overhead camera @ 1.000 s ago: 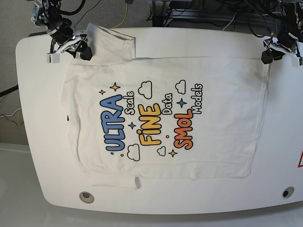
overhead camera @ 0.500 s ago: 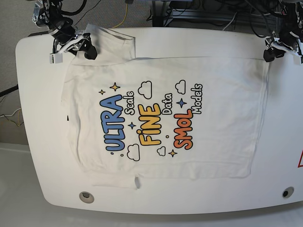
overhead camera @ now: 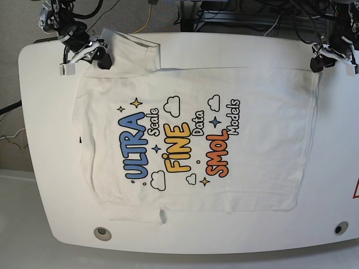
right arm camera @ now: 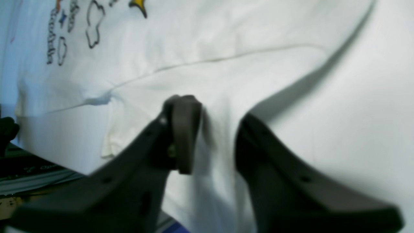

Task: Fold the T-shirt properly
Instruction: 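Close both grippers on the shirt's shoulder edges beside the collar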

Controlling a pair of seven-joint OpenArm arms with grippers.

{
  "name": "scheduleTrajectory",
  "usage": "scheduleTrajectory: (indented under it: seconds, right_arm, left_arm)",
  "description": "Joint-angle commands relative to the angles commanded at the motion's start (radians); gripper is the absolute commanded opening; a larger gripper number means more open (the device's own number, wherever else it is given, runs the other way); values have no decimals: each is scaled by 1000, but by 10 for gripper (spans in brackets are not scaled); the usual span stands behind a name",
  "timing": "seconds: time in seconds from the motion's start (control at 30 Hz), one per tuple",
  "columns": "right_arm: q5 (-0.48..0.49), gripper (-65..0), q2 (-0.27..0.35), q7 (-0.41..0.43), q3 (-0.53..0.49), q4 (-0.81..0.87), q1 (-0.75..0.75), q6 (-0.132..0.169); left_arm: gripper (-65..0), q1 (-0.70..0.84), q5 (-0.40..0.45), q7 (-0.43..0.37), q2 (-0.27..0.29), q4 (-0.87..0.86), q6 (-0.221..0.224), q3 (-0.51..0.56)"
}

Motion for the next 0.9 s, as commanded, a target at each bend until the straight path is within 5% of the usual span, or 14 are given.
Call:
scheduleTrajectory:
  seconds: [0.37, 0.7, 0.77, 0.9]
  right_arm:
    - [2, -650, 2, 10, 5, 4, 2, 2]
    - [13, -650, 1, -7, 12, 18, -1, 3]
    - [13, -650, -2, -9, 11, 14, 1, 3]
    - [15, -650, -2, -13, 19, 19, 0, 1]
  left_arm:
    - [-325, -5, 17, 5, -5, -8, -30, 33]
    - [-537, -7, 25, 43, -20, -1, -38, 41]
    - [-650, -5, 28, 41, -24, -7, -33, 42]
    - [-650, 0, 28, 29, -26, -5, -37, 34]
